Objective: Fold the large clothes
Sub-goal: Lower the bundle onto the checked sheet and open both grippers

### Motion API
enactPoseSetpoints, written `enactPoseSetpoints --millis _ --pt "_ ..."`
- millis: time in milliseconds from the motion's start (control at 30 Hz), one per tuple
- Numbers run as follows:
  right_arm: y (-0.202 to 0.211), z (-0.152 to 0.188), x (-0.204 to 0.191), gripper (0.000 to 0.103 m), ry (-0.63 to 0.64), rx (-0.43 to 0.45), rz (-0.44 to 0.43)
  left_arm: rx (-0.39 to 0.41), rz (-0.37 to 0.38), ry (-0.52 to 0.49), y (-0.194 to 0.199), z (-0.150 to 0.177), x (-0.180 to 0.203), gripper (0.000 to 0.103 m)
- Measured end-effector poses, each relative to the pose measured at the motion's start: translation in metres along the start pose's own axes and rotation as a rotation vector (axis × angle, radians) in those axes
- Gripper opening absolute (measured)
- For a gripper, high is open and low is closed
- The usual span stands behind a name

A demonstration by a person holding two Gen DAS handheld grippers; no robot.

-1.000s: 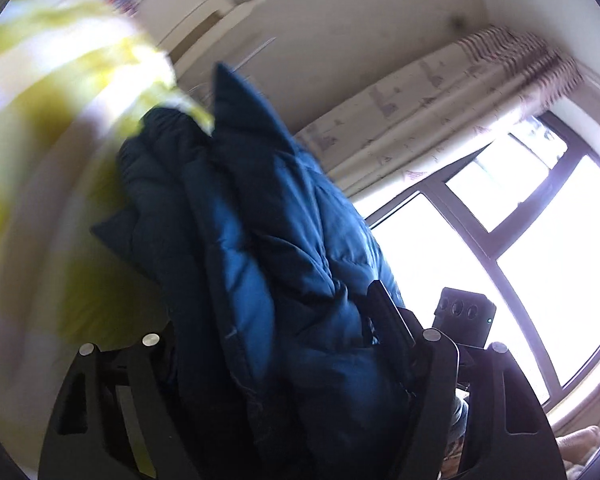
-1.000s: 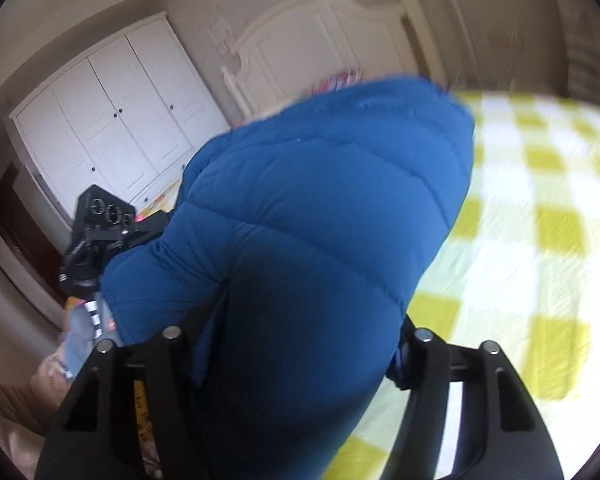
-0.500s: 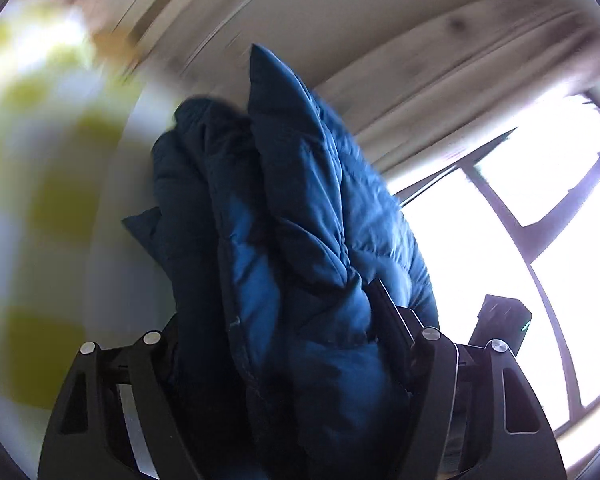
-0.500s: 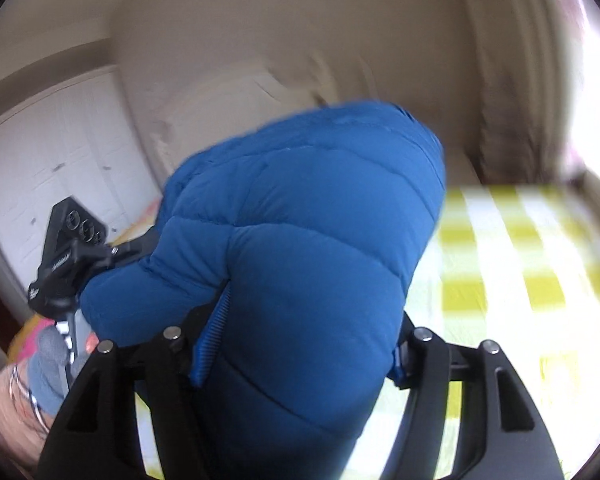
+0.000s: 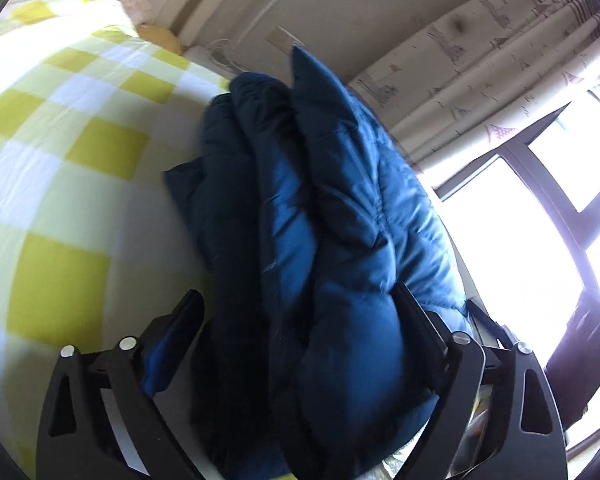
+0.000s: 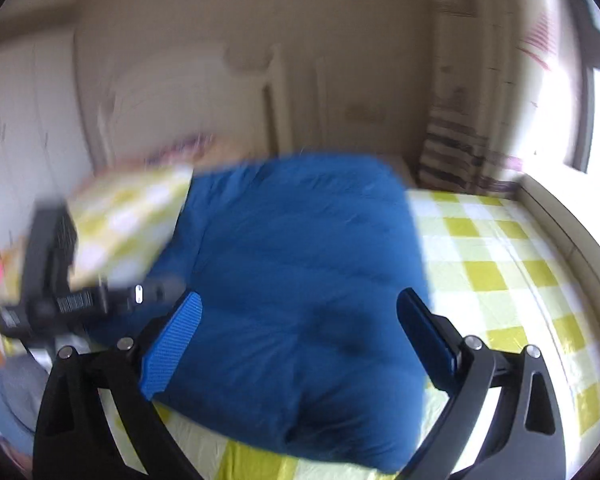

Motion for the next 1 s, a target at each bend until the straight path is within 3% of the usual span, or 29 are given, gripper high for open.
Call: enactPoseSetpoints --millis 67,233,333,467,533,667,733,833,1000 --pt "-0.013 0.008 -0.009 0.099 0.084 0.027 0.054 0.003 -0.037 -0.042 0.002 0.001 0.005 0.09" --pt "-0.011 0.013 -0.006 0.099 0.095 -0.013 0.04 0.083 -0.141 -0.209 0.035 0.001 0.019 0.093" --pt "0.006 0.021 -0.007 0.099 0.097 -0.015 0.03 0.212 -0.323 -0.386 0.073 -0.009 0.039 0.094" --pt "0.049 0.021 -0.015 0.099 0.112 -0.026 -0.036 0.484 -0.389 -0.598 0.152 -0.026 0.093 0.099" --pt "0.081 0.008 -0.014 0.099 0.108 0.031 -0.027 0.591 -0.41 -0.638 0.18 -0.037 0.115 0.099" --pt "0.161 -0.039 0.013 0.101 -0.01 0.281 0.021 0.731 -0.525 -0.619 0.238 -0.043 0.144 0.099" --pt "0.19 -0.052 0.021 0.101 -0.06 0.355 0.028 0.758 -0.512 -0.616 0.254 -0.039 0.156 0.099" --pt "0.214 -0.06 0.028 0.101 -0.11 0.414 0.03 0.736 -0.426 -0.598 0.26 -0.028 0.167 0.099" --pt "0.205 -0.021 0.028 0.101 -0.13 0.321 0.078 0.59 -0.46 -0.609 0.227 0.004 0.156 0.099"
Point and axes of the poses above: each gripper's, at about its wrist camera, not at the fingertips, and y roughly against the way its jaws point, x to its right, z to its underside, the point moved 7 cm from there along -y, roughly the way its jaws point, and after that the axes turned 13 degrees about x, right-handed, at the moved point
